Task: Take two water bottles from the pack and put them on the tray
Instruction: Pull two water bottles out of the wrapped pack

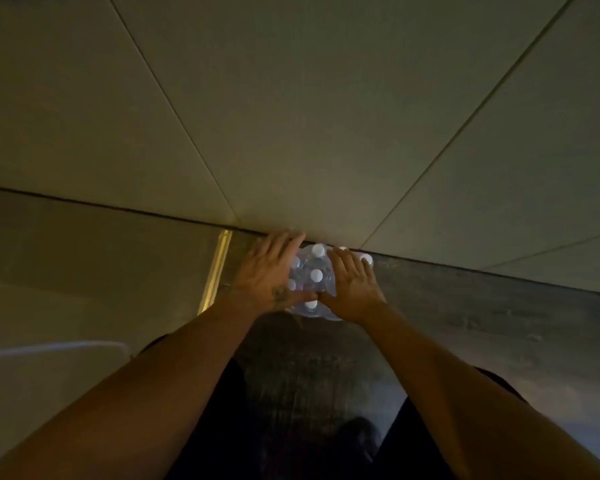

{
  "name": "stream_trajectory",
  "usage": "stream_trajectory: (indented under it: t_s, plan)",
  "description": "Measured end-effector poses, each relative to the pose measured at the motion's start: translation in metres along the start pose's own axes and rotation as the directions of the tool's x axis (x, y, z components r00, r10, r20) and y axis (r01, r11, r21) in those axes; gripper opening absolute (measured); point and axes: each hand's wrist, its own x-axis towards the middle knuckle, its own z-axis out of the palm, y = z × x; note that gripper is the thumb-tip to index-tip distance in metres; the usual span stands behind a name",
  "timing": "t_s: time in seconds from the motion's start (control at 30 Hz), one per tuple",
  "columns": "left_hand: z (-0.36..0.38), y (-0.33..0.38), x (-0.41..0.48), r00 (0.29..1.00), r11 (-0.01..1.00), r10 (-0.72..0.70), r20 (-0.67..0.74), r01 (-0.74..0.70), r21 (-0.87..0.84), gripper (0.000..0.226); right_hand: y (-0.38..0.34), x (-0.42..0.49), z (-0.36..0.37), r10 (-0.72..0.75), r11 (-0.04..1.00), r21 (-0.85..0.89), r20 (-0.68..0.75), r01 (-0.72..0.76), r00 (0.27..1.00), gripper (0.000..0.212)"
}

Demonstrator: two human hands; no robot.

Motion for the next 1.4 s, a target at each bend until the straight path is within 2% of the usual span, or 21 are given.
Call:
stream_trajectory:
  t_s: [0.17,0.3,0.43,0.5,0.67,0.83,1.0,1.13,1.2,1.33,1.4]
  plan:
    - [0.058,-0.014,0.023,0.994,0.999,0.000,0.111,0.004,-0.033,0.131,0.015,0.028,0.046,0.033,0.999,-0.028,-0.007,-0.033,0.999,0.089]
    - [0.088,-0.023,0.030,0.992,0.984,0.004,0.124,0.018,-0.175,0.138,0.021,0.048,0.065,-0.010,0.981,-0.192,0.036,0.017,0.999,0.083]
    - [0.096,-0.020,0.035,0.990,0.957,-0.029,0.136,0.066,-0.281,0.141,0.021,0.056,0.076,-0.022,0.953,-0.301,0.057,0.038,0.998,0.080]
    - [0.096,-0.019,0.036,0.988,0.955,-0.042,0.146,0.083,-0.284,0.139,0.017,0.059,0.076,-0.012,0.939,-0.343,0.050,0.028,0.999,0.084]
    - [0.091,-0.018,0.030,0.987,0.959,-0.010,0.162,0.055,-0.277,0.129,0.012,0.060,0.072,-0.018,0.915,-0.402,0.019,0.024,1.000,0.076]
    - [0.083,-0.009,0.026,0.985,0.950,-0.028,0.171,0.079,-0.303,0.129,0.009,0.037,0.042,-0.058,0.975,-0.218,-0.077,0.040,0.995,0.063]
    - [0.088,-0.018,0.028,0.992,0.909,-0.013,0.127,0.065,-0.411,0.130,0.003,0.000,-0.027,-0.142,0.989,0.005,-0.249,0.148,0.958,0.032]
    - [0.096,-0.023,0.035,0.999,0.883,-0.027,0.040,0.043,-0.468,0.131,-0.004,-0.030,-0.077,-0.222,0.972,-0.005,-0.357,0.235,0.907,0.029]
    - [0.098,-0.017,0.043,0.999,0.865,-0.042,0.000,0.036,-0.500,0.130,-0.010,-0.039,-0.096,-0.218,0.973,-0.011,-0.377,0.231,0.900,0.030]
    - [0.105,0.002,0.050,0.996,0.757,-0.087,-0.036,0.043,-0.653,0.103,-0.022,-0.049,-0.114,-0.193,0.972,0.054,-0.381,0.230,0.904,0.033]
    - [0.105,0.013,0.047,0.993,0.751,-0.089,-0.077,0.017,-0.660,0.103,-0.026,-0.051,-0.116,-0.217,0.964,0.060,-0.385,0.259,0.897,0.034]
